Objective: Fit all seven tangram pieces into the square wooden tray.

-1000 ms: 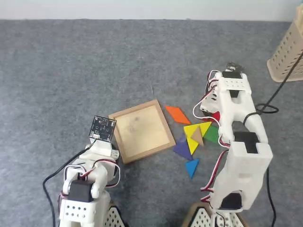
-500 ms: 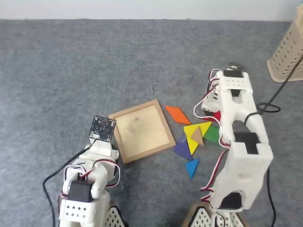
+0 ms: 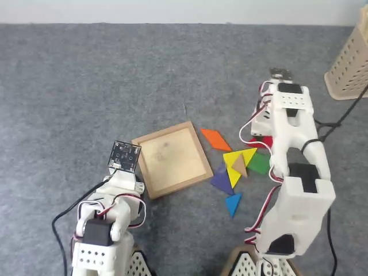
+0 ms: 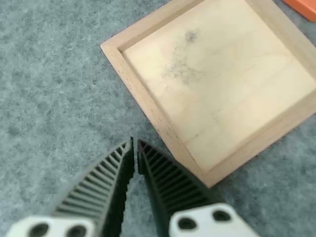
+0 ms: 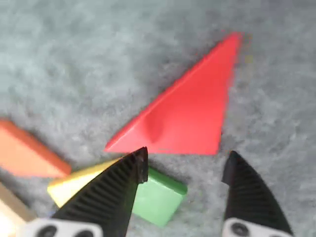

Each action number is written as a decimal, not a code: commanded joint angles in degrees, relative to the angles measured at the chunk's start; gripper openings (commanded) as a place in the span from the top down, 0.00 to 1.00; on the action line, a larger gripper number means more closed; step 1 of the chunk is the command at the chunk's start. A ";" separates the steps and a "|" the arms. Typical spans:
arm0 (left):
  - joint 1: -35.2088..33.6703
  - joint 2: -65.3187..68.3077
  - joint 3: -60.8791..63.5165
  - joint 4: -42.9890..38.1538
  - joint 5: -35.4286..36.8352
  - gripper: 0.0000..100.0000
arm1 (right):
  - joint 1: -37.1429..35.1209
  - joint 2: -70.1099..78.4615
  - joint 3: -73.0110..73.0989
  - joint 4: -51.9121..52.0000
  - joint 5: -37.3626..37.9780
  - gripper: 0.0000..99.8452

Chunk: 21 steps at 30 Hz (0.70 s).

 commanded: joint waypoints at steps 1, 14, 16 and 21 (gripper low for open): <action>0.00 -1.23 -1.10 0.35 0.35 0.99 | 0.75 -0.31 -1.93 -1.80 -9.32 0.72; 0.00 -1.23 -1.10 0.35 0.35 0.99 | -0.22 1.19 -1.93 -8.04 -23.65 0.71; 0.00 -1.23 -1.10 0.35 0.35 0.99 | -0.22 1.19 -1.93 -8.13 -23.47 0.71; 0.00 -1.23 -1.10 0.35 0.35 0.99 | -0.31 1.10 -2.11 -8.57 -23.65 0.67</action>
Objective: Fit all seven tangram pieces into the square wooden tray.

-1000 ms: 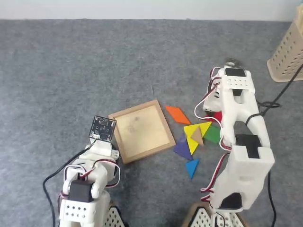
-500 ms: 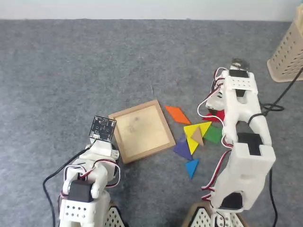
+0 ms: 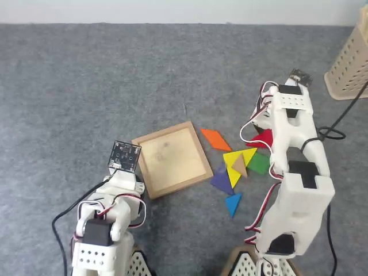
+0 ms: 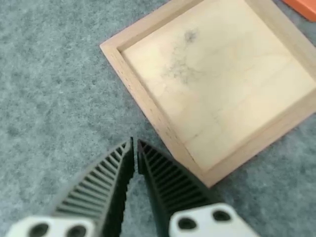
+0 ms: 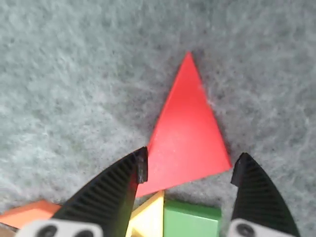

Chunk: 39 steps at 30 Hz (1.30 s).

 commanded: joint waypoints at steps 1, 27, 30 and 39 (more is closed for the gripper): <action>-0.18 -1.23 -1.10 0.35 0.35 0.99 | -0.22 -1.10 -2.20 -1.10 -1.05 0.65; -0.18 -1.23 -1.10 0.35 0.35 0.99 | -1.36 11.21 -13.10 5.85 -10.90 0.73; -0.18 -1.23 -1.10 0.35 0.35 0.99 | -1.27 11.12 -13.10 6.02 -13.98 0.77; -0.18 -1.23 -1.10 0.35 0.35 0.99 | -0.92 10.42 -15.47 8.48 -12.22 0.77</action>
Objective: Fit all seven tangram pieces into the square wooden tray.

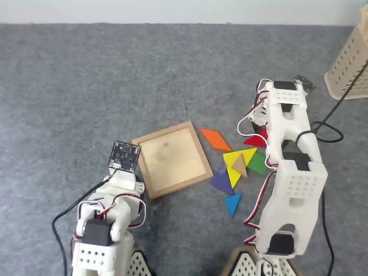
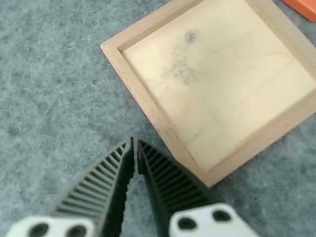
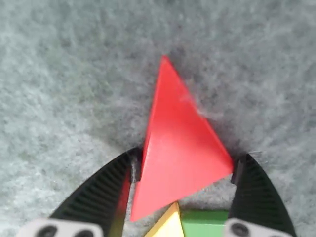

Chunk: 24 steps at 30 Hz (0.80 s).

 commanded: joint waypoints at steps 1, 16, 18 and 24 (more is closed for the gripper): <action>-0.09 -1.23 -1.10 0.35 0.35 0.99 | -0.04 -1.89 -4.92 4.35 2.29 0.77; -0.09 -1.23 -1.10 0.35 0.35 0.99 | -7.34 -16.57 -0.79 10.77 14.42 0.77; -0.09 -1.23 -1.10 0.35 0.35 0.99 | -5.67 -16.84 0.26 10.68 14.51 0.77; -0.09 -1.23 -1.10 0.35 0.35 0.99 | 0.22 -12.26 1.23 3.65 16.62 0.77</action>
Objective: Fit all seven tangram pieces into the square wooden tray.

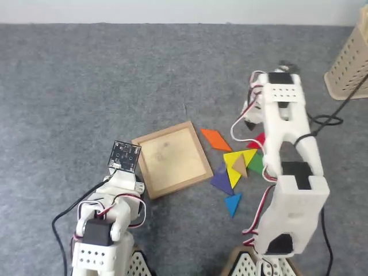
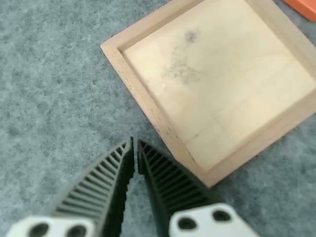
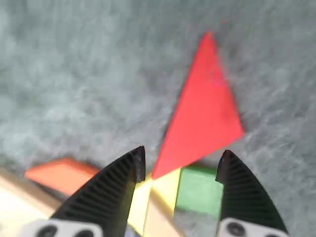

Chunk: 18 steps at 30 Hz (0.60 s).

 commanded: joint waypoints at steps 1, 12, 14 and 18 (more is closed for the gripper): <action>0.00 -1.23 -1.10 0.35 0.35 0.99 | 2.59 0.75 -0.70 -2.86 3.34 0.77; 0.00 -1.23 -1.10 0.35 0.35 0.99 | 2.33 10.68 -6.59 -0.57 4.13 0.65; 0.00 -1.23 -1.10 0.35 0.35 0.99 | 2.33 12.26 -8.00 -0.57 4.13 0.66; 0.00 -1.23 -1.10 0.35 0.35 0.99 | 2.07 14.46 -8.44 -0.48 3.96 0.69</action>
